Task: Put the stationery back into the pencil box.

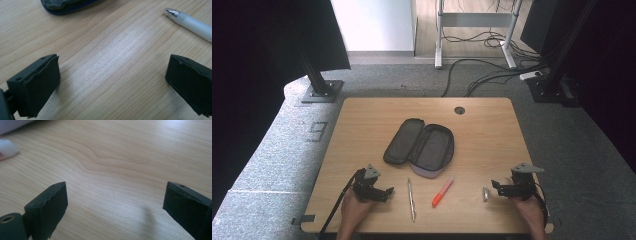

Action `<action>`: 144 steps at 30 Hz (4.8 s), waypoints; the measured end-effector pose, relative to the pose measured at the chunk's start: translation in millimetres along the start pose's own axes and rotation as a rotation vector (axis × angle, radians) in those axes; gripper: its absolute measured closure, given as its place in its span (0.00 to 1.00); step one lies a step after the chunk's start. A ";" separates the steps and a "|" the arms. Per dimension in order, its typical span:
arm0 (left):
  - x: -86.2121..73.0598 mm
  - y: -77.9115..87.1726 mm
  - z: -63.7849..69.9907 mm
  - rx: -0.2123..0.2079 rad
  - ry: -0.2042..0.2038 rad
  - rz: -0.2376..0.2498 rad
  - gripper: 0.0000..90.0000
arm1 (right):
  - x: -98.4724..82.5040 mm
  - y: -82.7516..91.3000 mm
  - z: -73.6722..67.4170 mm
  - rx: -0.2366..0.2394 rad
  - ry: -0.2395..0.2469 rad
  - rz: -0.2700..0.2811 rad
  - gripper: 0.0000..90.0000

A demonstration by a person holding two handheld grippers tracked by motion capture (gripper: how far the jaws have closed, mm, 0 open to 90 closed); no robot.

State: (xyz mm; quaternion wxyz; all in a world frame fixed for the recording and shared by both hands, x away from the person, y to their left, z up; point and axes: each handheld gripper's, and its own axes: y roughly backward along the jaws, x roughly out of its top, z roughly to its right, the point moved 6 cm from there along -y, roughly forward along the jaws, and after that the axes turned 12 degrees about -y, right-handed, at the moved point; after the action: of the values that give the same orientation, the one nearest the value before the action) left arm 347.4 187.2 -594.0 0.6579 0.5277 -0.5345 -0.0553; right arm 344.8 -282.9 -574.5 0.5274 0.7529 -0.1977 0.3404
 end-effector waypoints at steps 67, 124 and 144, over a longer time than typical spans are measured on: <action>0.1 -0.1 0.0 0.000 0.001 0.000 0.00 | -28.1 2.7 -55.9 0.089 0.108 -0.069 0.86; 0.3 -0.3 -0.1 0.002 0.001 0.000 0.00 | 57.6 -27.3 -79.0 0.206 0.145 -0.026 0.87; 0.3 -0.2 0.0 0.002 0.002 -0.001 0.00 | 92.1 -53.7 -92.6 0.201 0.175 -0.006 0.87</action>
State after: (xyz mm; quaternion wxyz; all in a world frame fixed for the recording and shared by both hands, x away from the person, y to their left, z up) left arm 347.7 186.9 -594.0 0.6578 0.5285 -0.5339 -0.0545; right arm 415.5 -171.5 -523.8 0.4655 0.7699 -0.1137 0.4215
